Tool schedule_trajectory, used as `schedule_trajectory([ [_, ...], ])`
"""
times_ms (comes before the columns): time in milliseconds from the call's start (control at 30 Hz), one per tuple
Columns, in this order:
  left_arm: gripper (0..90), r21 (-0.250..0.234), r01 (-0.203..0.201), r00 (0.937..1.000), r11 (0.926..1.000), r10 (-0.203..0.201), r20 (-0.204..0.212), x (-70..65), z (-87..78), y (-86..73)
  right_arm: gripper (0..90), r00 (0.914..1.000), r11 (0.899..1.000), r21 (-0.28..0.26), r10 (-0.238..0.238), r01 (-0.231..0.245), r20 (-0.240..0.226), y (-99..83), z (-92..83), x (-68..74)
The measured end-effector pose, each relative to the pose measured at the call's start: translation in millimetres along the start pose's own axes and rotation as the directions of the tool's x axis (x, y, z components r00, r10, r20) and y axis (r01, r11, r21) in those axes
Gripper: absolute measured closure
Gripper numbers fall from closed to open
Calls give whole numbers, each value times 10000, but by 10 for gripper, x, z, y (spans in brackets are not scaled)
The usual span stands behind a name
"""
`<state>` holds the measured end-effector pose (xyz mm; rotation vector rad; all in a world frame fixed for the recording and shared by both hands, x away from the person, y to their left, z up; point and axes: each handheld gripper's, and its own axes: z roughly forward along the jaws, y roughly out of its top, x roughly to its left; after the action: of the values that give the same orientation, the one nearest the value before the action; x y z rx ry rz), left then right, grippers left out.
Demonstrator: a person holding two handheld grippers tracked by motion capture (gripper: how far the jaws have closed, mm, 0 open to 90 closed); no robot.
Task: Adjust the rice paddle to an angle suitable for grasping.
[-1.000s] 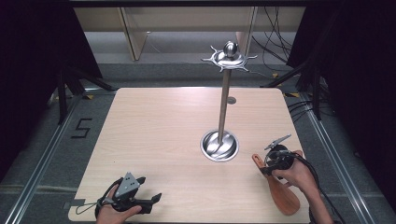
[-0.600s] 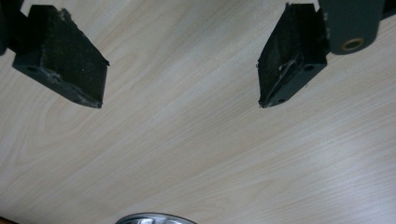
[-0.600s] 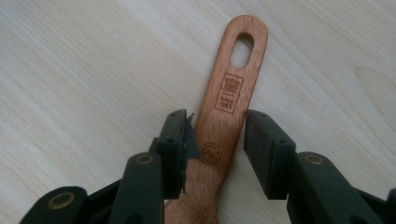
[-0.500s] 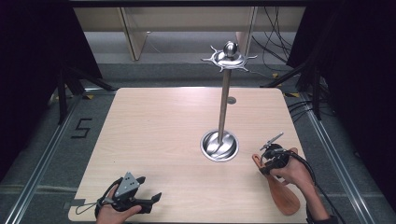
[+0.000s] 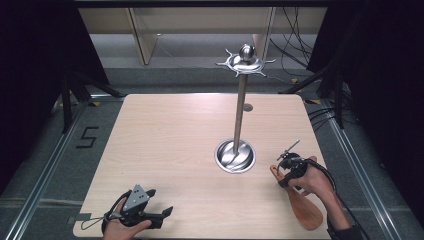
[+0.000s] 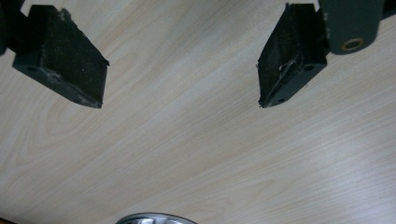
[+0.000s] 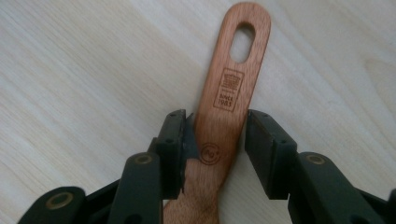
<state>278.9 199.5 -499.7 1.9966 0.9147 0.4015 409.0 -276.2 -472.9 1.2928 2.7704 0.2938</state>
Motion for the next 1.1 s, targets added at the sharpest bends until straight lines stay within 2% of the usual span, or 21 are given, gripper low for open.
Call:
schedule_trajectory([
  [100,152,-18,82,10000,10000,-82,26,-7,1,-1,605,9999,9999,122,79,-80,90,10,10,-5],
  [133,152,-39,137,9999,9999,-137,41,-12,2,-3,618,9998,9997,199,-152,150,93,15,4,-3],
  [167,152,-4,5,10000,10000,-5,-2,-1,0,-1,625,9992,9990,241,-381,379,95,18,4,-14],
  [267,152,-10,11,10000,10000,-11,-1,-1,-1,-1,656,9988,9986,224,-484,482,84,2,4,-20],
  [300,152,-100,218,9998,9997,-217,50,-15,9,-3,661,9981,9972,445,-613,608,105,-21,-14,-16],
  [400,152,-120,248,9997,9996,-247,69,-20,11,-3,662,9980,9963,604,-619,612,103,-39,-15,-14],
  [433,152,-116,247,9997,9996,-247,72,-21,11,-4,661,9964,9947,575,-849,847,18,-44,-19,-31],
  [600,152,-112,261,9996,9996,-260,71,-20,9,-4,661,9946,9910,842,-1042,1039,-9,-27,-20,-24],
  [667,152,98,-289,9996,9995,289,-37,22,-2,5,661,9936,9890,958,-1125,1127,-73,-24,-20,-22],
  [700,151,98,-289,9996,9995,289,-37,22,-2,5,661,9915,9866,993,-1296,1296,-58,-21,-16,-25],
  [733,151,-125,243,9997,9996,-243,75,-19,11,-4,661,9915,9866,993,-1296,1296,-58,-21,-16,-25],
  [800,152,-128,258,9996,9996,-257,81,-23,11,-5,662,9930,9859,1196,-1178,1167,23,-10,-19,8],
  [833,152,-133,260,9996,9996,-259,73,-23,11,-4,664,9902,9819,1280,-1399,1394,-51,2,-17,1],
  [900,152,-42,147,9999,9999,-147,50,-14,3,-3,665,9916,9811,1461,-1291,1271,44,20,-13,29],
  [1067,152,-42,143,9999,9999,-143,58,-13,3,-3,668,9863,9717,1720,-1647,1620,15,52,-7,25],
  [1100,152,-40,147,9999,9999,-147,58,-14,3,-3,668,9879,9710,1857,-1546,1506,74,53,-22,31],
])
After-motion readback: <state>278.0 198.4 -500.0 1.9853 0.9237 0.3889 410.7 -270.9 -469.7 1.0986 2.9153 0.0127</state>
